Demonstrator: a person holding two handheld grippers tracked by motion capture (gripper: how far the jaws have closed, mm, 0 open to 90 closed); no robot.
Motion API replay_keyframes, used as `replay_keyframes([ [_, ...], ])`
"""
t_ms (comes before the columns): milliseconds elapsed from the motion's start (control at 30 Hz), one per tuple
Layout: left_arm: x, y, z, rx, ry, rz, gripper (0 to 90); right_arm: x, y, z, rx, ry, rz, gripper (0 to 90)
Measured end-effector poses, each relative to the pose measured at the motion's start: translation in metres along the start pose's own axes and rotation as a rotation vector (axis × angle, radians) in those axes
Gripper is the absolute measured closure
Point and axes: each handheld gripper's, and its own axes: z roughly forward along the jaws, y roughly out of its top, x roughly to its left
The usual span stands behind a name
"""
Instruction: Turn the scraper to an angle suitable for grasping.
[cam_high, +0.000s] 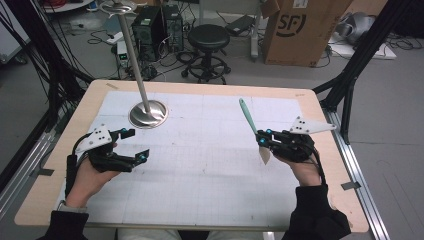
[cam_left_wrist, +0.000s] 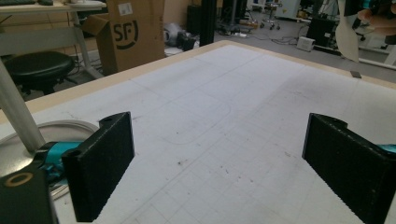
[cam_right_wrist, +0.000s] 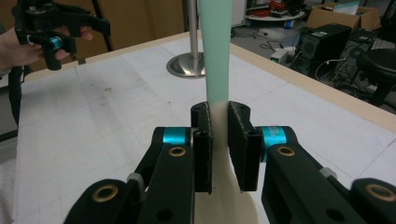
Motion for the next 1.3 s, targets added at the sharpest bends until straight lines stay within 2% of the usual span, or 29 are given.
replay_keyframes([
  [300, -0.004, 0.001, 0.004, 0.005, -0.002, 0.0, 9.6, 0.004, 0.012, -0.002, -0.057, 0.013, -0.02, 80.1],
  [633, -0.013, 0.003, 0.013, 0.019, -0.019, 0.023, 9.6, 0.004, 0.01, -0.018, -0.096, -0.012, -0.019, 80.1],
  [933, -0.004, 0.006, 0.012, 0.001, -0.014, 0.014, 9.6, 0.005, 0.006, -0.016, -0.07, -0.031, -0.01, 80.2],
  [1167, 0.006, 0.005, 0.015, 0.0, -0.022, -0.018, 9.5, 0.01, 0.001, -0.009, -0.032, -0.05, 0.007, 80.2],
  [1300, 0.005, 0.006, 0.014, 0.002, -0.025, -0.024, 9.6, 0.013, 0.004, -0.006, -0.022, -0.069, 0.003, 80.2],
])
